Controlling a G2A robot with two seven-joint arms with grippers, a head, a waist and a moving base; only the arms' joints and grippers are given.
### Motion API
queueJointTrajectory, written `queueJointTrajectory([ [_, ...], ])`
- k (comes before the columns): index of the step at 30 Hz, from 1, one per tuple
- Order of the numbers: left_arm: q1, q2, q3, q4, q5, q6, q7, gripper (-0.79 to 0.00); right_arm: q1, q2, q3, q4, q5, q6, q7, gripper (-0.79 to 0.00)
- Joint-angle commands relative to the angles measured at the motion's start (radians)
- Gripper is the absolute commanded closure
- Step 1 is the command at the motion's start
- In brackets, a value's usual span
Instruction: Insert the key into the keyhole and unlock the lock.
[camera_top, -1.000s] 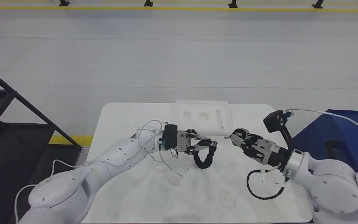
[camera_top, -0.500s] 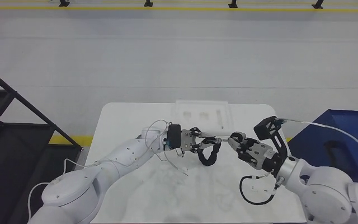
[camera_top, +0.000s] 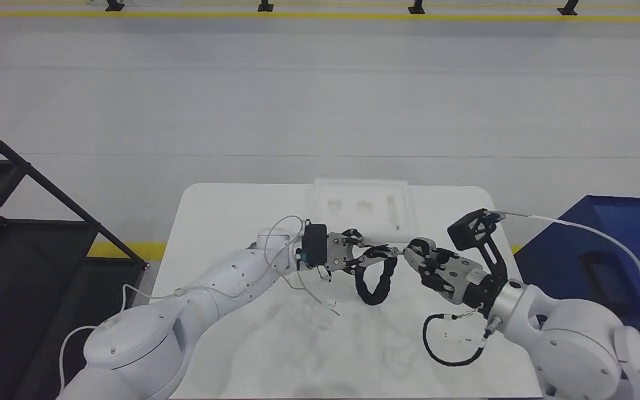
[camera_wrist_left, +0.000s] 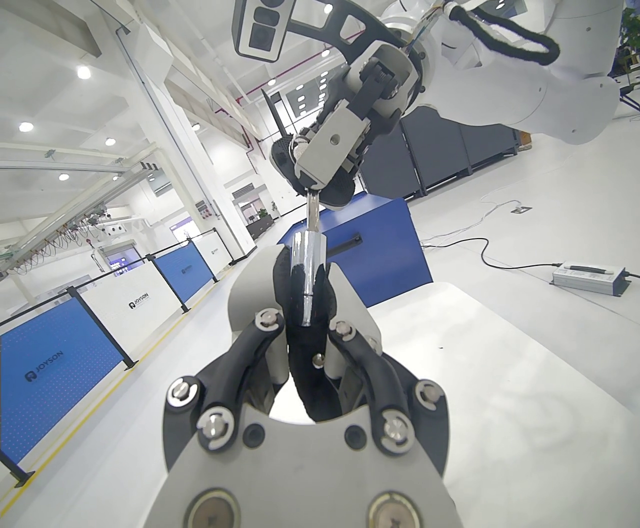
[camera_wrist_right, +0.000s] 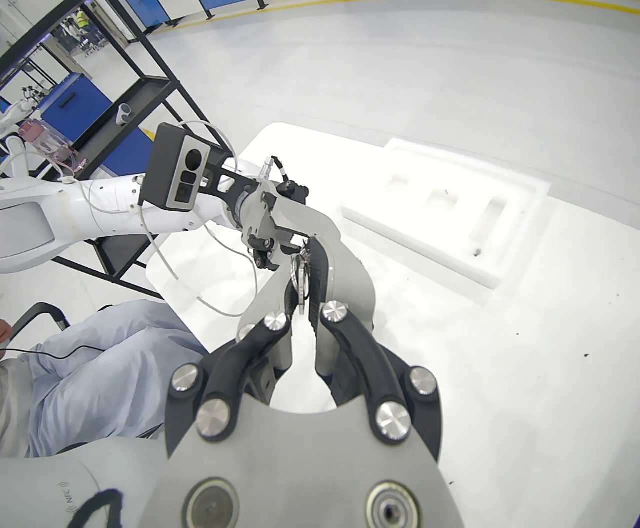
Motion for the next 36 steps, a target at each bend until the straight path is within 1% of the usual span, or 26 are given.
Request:
queueJointTrajectory([
  [1,0.001,-0.002,0.0,0.001,0.002,0.001,0.001,0.0,0.002,0.001,0.003,0.006,0.003,0.003,0.0,0.0],
  [8,0.005,-0.005,0.0,0.001,-0.004,0.01,0.01,0.0,0.009,0.004,-0.002,0.019,0.016,0.011,0.001,0.0],
  [16,0.005,0.001,0.0,-0.004,-0.007,0.013,0.013,0.0,0.017,0.007,-0.009,0.028,0.018,0.008,-0.005,0.0],
  [24,0.007,0.004,0.0,-0.004,-0.001,0.016,0.016,0.0,0.028,0.011,-0.017,0.032,0.038,0.011,0.014,0.0],
  [29,-0.001,0.006,0.0,0.004,0.048,0.035,0.036,0.0,0.042,0.016,-0.011,0.031,0.064,0.019,0.078,0.0],
  [32,-0.007,0.01,0.0,-0.01,0.1,0.051,0.051,0.0,0.053,0.02,-0.005,0.03,0.081,0.021,0.118,0.0],
  [36,-0.012,0.014,0.0,-0.007,0.105,0.057,0.057,0.0,0.074,0.026,-0.003,0.026,0.095,0.027,0.172,0.0],
])
